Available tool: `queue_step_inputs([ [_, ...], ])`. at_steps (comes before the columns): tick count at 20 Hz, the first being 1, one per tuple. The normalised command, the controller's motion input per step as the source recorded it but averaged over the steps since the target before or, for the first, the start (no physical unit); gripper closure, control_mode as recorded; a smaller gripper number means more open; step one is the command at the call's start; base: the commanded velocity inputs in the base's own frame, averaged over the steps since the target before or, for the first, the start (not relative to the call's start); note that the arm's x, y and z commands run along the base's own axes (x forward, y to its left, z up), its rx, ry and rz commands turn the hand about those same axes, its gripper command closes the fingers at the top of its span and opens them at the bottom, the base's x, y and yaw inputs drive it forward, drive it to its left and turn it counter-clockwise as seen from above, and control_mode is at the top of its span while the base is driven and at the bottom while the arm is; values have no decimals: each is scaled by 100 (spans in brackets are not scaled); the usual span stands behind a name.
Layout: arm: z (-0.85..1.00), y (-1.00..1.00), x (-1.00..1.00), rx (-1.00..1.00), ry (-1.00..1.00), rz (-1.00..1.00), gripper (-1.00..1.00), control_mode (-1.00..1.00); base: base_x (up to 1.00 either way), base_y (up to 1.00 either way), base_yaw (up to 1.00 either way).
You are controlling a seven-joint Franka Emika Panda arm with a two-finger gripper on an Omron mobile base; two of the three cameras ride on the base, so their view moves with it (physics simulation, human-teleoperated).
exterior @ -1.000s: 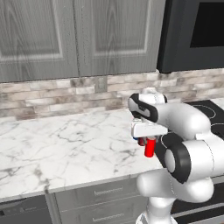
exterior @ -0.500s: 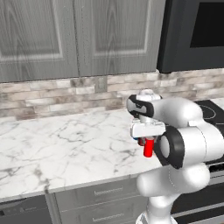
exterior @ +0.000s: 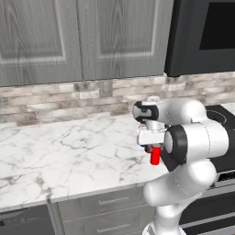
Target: Four empty soda cans are scattered around the kitchen. Gather all the cans and cluster them next to the stove for recycling.
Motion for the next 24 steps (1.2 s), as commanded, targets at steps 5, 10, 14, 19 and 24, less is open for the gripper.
queue_step_inputs([
  [5, -14, 0, 27, 0, 2, 0, 100, -100, 0, 0, 0],
  [10, -17, 0, 25, 0, 1, 0, 100, -100, 0, 0, 0],
  [14, -18, 0, 21, 0, 1, 0, 100, -100, 0, 0, 0],
  [19, -16, 0, 16, 0, 0, 0, 100, -100, 0, 0, 0],
  [24, -15, 0, 4, -1, 0, 0, 100, -100, 0, 0, 0],
])
